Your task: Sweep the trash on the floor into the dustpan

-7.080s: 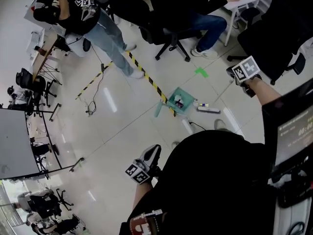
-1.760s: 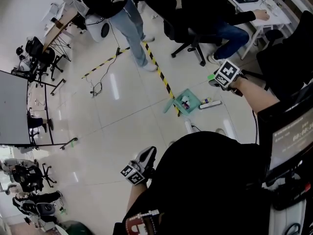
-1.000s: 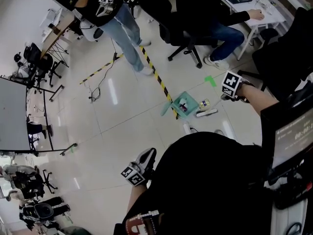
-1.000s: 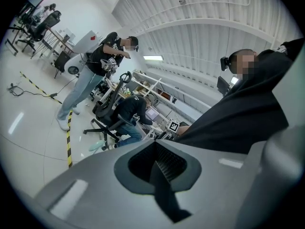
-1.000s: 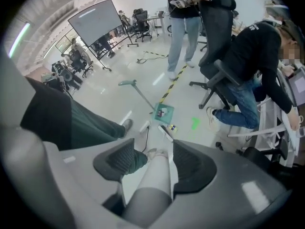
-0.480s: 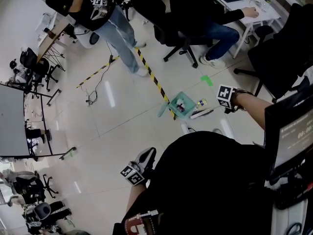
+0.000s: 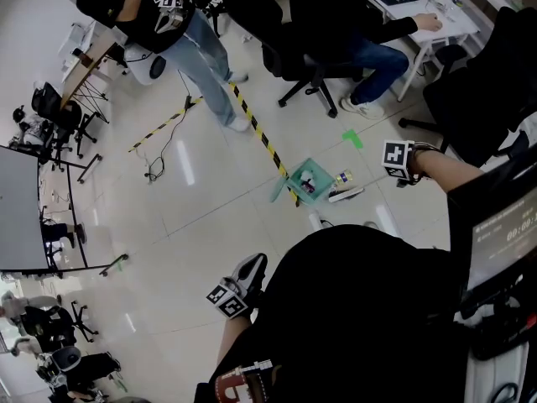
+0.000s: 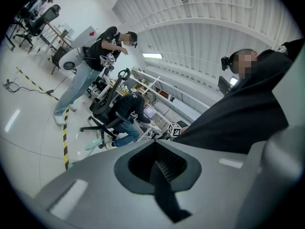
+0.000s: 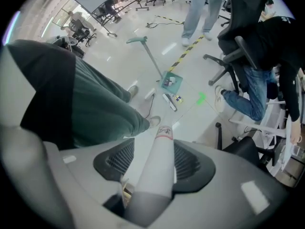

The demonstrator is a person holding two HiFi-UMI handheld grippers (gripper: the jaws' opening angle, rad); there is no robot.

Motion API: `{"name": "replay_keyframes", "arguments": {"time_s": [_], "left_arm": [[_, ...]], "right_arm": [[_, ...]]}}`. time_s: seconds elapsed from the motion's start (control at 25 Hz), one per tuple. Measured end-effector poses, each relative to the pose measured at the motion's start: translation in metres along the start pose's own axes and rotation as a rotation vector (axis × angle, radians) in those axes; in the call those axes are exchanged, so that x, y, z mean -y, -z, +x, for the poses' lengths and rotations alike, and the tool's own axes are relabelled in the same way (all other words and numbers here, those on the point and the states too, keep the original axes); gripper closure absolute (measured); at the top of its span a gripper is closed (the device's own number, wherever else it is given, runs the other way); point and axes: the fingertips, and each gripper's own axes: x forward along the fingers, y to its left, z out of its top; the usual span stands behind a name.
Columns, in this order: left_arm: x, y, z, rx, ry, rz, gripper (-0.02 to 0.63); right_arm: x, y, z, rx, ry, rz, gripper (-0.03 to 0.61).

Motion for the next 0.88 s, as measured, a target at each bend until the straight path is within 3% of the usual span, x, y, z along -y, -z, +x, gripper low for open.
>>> {"name": "replay_keyframes", "arguments": {"time_s": [0.36, 0.88], "left_arm": [[0.0, 0.003, 0.008, 0.008, 0.01, 0.001, 0.618], [0.006, 0.001, -0.019, 0.052, -0.06, -0.006, 0.618]], "right_arm": [[0.029, -0.005, -0.03, -0.053, 0.156, -0.132, 0.331], [0.038, -0.116, -0.057, 0.15, 0.255, -0.297, 0.336]]}}
